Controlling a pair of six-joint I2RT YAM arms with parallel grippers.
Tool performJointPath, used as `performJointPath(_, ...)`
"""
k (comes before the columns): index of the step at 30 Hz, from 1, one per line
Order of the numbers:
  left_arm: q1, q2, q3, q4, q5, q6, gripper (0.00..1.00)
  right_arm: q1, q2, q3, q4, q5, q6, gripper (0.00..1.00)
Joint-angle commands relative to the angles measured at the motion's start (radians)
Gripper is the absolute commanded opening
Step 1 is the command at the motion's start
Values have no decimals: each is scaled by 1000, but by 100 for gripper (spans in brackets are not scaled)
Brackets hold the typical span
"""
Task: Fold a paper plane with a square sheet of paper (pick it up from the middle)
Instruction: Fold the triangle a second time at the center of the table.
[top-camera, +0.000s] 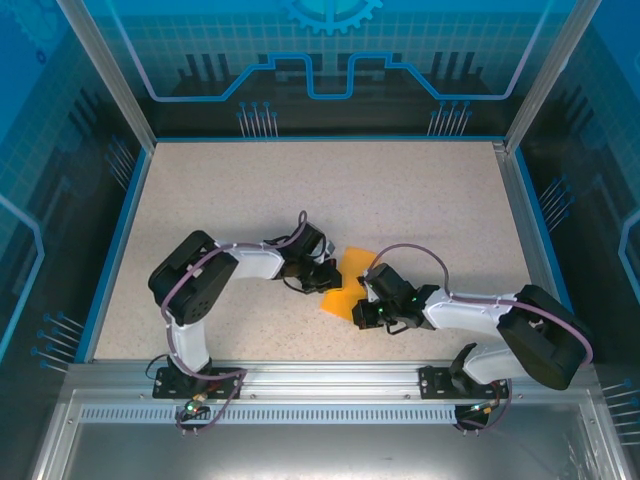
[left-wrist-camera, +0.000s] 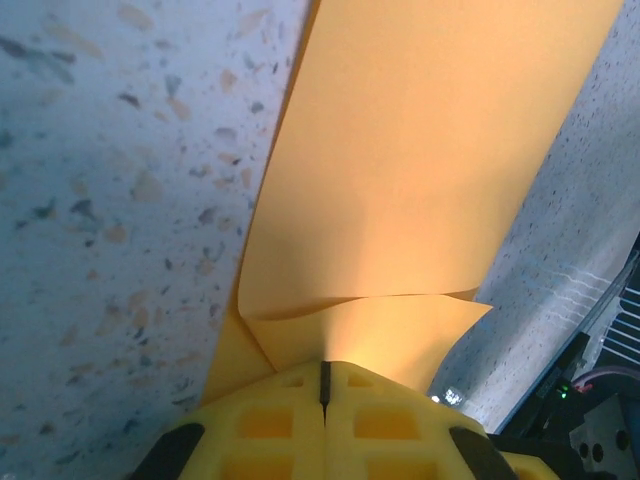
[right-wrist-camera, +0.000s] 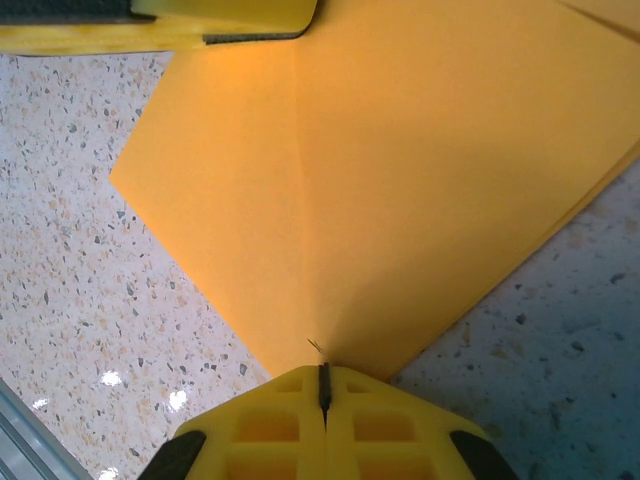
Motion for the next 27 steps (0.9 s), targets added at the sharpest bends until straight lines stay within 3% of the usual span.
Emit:
performJointPath(1, 28, 47, 40, -46, -45, 50, 3, 20, 1, -48, -155, -14, -5, 1)
performJointPath(21, 60, 104, 53, -55, -16, 92, 4, 12, -157, -49, -226, 1, 13, 2)
performJointPath(27, 60, 103, 44, -47, 8, 90, 4, -47, -171, -6, -107, -43, 32, 3)
